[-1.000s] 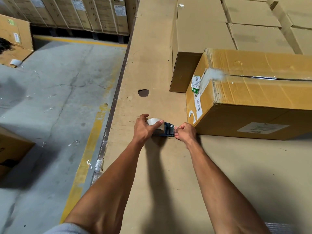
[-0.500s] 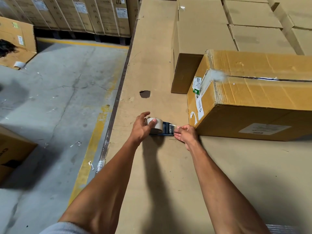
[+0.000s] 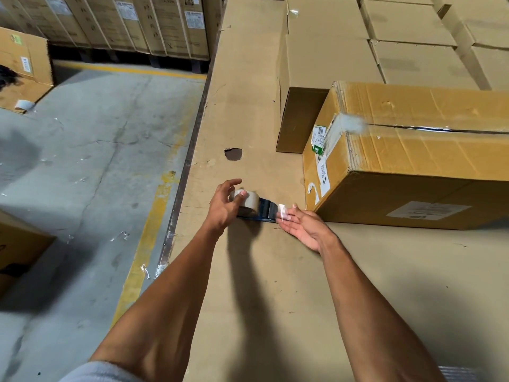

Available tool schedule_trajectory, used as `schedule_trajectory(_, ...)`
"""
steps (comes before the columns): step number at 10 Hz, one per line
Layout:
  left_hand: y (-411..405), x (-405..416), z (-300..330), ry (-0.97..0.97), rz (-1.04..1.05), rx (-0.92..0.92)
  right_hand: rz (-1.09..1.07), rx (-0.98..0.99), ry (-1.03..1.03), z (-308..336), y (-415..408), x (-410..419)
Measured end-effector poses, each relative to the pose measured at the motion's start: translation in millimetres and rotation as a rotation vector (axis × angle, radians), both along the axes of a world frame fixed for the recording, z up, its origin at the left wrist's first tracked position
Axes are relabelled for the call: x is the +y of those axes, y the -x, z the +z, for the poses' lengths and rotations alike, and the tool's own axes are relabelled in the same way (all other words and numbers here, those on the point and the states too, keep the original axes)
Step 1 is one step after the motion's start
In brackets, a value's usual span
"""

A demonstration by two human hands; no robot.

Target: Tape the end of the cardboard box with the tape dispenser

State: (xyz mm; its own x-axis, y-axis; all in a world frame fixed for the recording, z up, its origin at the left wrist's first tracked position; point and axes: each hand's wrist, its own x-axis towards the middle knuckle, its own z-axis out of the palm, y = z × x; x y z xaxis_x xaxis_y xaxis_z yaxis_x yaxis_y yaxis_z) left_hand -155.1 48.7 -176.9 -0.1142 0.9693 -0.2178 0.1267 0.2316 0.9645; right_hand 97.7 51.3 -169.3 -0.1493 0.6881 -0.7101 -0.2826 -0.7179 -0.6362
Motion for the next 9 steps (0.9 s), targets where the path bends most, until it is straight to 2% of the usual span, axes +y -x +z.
schedule_trajectory(2, 0.8, 4.3, 2.1, -0.027, 0.004, -0.021, 0.043, -0.266, -0.113, -7.1, 19.5, 13.1)
schedule_trajectory(4, -3.2, 35.1, -2.6, -0.036, 0.030, 0.013, -0.076, -0.394, -0.117, -18.0, 36.9, 35.4)
schedule_trajectory(5, -2.4, 54.3, -0.3, -0.031, 0.045, 0.045, -0.090, -0.529, -0.140, -24.8, 45.4, 54.5)
schedule_trajectory(6, -3.9, 71.4, -1.4, -0.058, 0.051, 0.047, -0.104, -0.580, -0.173, -30.6, 47.4, 77.3)
schedule_trajectory(8, -1.1, 87.7, -5.1, -0.040, 0.087, 0.080, -0.183, -0.452, -0.170, -20.2, 45.1, 94.0)
schedule_trajectory(9, -1.4, 84.1, -2.9, -0.073, 0.113, 0.077, -0.231, -0.462, -0.160, -20.6, 41.8, 93.0)
